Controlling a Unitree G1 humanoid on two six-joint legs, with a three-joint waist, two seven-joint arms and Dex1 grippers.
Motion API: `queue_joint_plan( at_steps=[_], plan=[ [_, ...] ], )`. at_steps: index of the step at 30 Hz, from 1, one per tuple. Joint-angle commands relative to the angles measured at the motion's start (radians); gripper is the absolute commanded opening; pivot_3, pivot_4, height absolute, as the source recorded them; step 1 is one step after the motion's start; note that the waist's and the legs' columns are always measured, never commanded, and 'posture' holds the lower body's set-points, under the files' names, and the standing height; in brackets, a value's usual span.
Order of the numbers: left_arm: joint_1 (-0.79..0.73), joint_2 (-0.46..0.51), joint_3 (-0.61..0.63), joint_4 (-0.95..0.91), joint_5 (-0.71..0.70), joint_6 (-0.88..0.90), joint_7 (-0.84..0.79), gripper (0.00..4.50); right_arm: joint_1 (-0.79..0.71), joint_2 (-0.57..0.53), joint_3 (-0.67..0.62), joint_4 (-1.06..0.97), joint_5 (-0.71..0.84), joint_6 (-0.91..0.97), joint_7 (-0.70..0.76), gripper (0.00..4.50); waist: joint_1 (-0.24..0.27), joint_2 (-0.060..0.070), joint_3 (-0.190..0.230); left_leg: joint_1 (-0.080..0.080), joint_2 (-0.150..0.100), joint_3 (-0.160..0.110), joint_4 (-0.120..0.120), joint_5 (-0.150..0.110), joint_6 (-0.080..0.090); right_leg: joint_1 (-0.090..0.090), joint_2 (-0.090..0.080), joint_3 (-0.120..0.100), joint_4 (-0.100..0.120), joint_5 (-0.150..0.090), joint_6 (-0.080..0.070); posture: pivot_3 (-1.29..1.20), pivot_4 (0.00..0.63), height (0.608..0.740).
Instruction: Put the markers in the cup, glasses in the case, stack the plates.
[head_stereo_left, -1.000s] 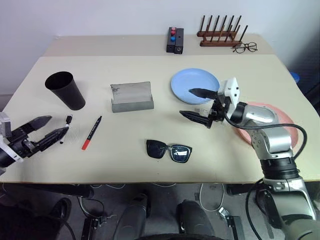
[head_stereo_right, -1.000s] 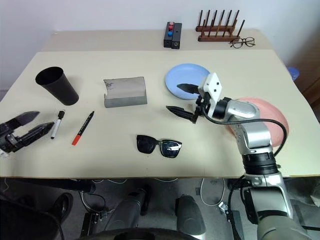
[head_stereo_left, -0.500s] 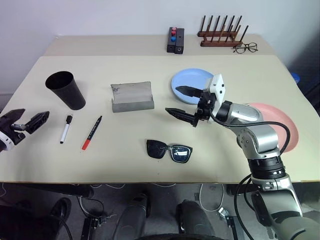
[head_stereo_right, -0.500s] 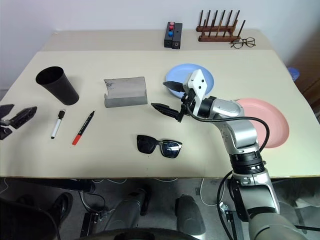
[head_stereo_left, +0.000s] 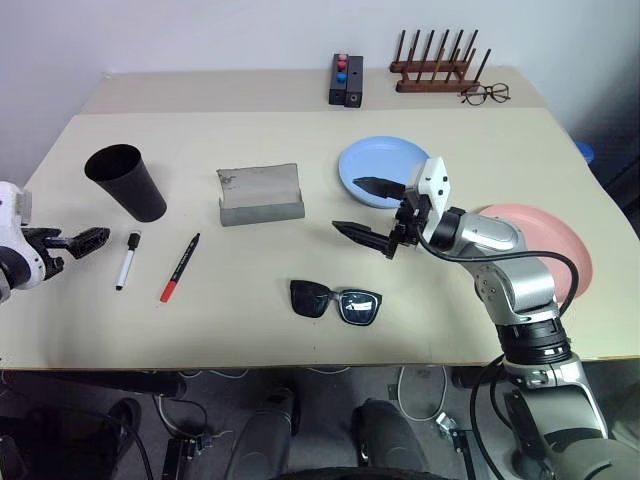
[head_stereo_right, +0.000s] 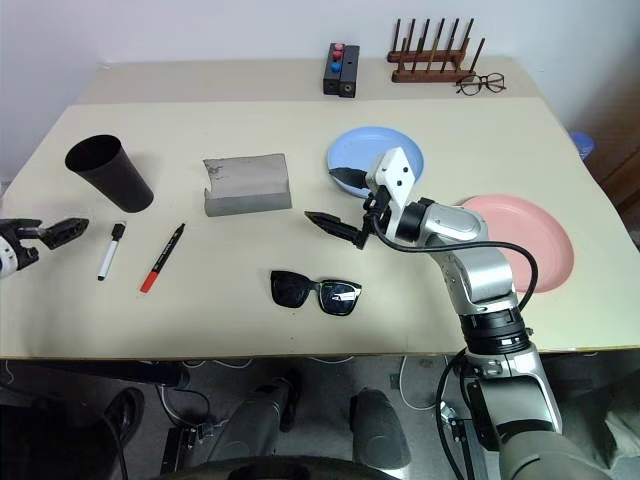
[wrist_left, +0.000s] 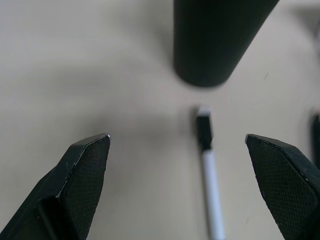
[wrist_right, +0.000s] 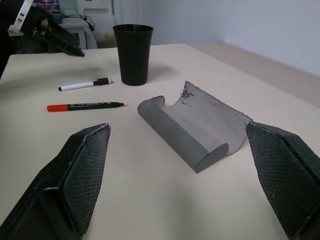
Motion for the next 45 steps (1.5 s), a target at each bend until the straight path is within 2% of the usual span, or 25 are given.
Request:
queue_joint_plan(
  at_steps=[1, 10, 17, 26, 29, 36, 37, 42, 45],
  plan=[
    [-0.044, 0.039, -0.034, -0.009, 0.017, 0.097, 0.016, 4.5, 0.003, 0.01, -0.003, -0.016, 0.006, -0.027, 0.005, 4.38, 0.001, 0.0, 0.0, 0.0, 0.0, 0.0, 0.0, 0.0, 0.0, 0.0, 0.0, 0.0, 0.0, 0.0, 0.0, 0.0, 0.15, 0.737],
    [-0.182, 0.049, -0.189, 0.093, 0.068, 0.215, -0.008, 4.5, 0.012, 0.013, 0.004, -0.033, 0.004, -0.022, -0.004, 4.38, 0.002, 0.0, 0.0, 0.0, 0.0, 0.0, 0.0, 0.0, 0.0, 0.0, 0.0, 0.0, 0.0, 0.0, 0.0, 0.0, 0.15, 0.737],
    [-0.298, 0.068, -0.329, 0.176, 0.096, 0.276, -0.09, 4.5, 0.015, 0.011, 0.007, -0.035, 0.0, -0.022, -0.015, 4.38, -0.001, 0.0, 0.0, 0.0, 0.0, 0.0, 0.0, 0.0, 0.0, 0.0, 0.0, -0.001, 0.0, 0.0, 0.001, 0.0, 0.15, 0.737],
    [-0.362, 0.071, -0.414, 0.232, 0.133, 0.288, -0.15, 4.5, 0.035, 0.009, 0.008, -0.044, -0.009, -0.03, -0.021, 4.38, 0.001, 0.0, 0.0, 0.0, 0.0, 0.0, 0.0, 0.0, 0.0, 0.0, 0.0, -0.001, 0.001, 0.001, 0.001, 0.0, 0.15, 0.737],
    [-0.362, 0.064, -0.423, 0.235, 0.146, 0.287, -0.148, 3.68, 0.039, 0.007, 0.007, -0.036, -0.014, -0.039, -0.02, 4.44, 0.0, 0.0, 0.0, 0.0, 0.0, 0.0, 0.001, 0.0, 0.0, 0.0, 0.0, -0.001, 0.001, 0.001, 0.001, 0.0, 0.15, 0.737],
    [-0.316, 0.059, -0.421, 0.189, 0.145, 0.32, -0.151, 0.19, 0.045, 0.003, 0.007, -0.03, -0.025, -0.05, -0.017, 4.44, 0.0, 0.0, 0.0, 0.0, 0.0, 0.0, 0.001, 0.0, 0.0, 0.0, 0.0, 0.0, 0.001, 0.001, 0.001, 0.0, 0.15, 0.737],
    [-0.312, 0.06, -0.417, 0.184, 0.146, 0.323, -0.151, 0.03, 0.046, 0.002, 0.008, -0.031, -0.026, -0.051, -0.017, 4.44, 0.001, 0.0, 0.0, 0.0, 0.0, 0.0, 0.001, 0.0, 0.0, 0.0, 0.0, 0.0, 0.001, 0.001, 0.001, 0.0, 0.15, 0.737],
    [-0.261, 0.1, -0.383, 0.114, 0.13, 0.364, -0.167, 0.03, 0.048, 0.003, 0.012, -0.033, -0.034, -0.053, -0.016, 4.44, -0.004, 0.0, 0.0, 0.0, 0.0, 0.0, 0.001, 0.0, 0.0, 0.0, 0.0, 0.0, 0.001, 0.001, 0.001, 0.0, 0.15, 0.737],
    [-0.189, 0.148, -0.319, 0.029, 0.097, 0.434, -0.183, 0.03, 0.04, 0.004, 0.011, -0.021, -0.036, -0.058, -0.015, 4.44, -0.014, 0.0, 0.0, 0.0, 0.0, 0.0, 0.001, 0.0, 0.0, 0.0, 0.0, 0.0, 0.001, 0.001, 0.001, 0.0, 0.15, 0.737]
  ],
)
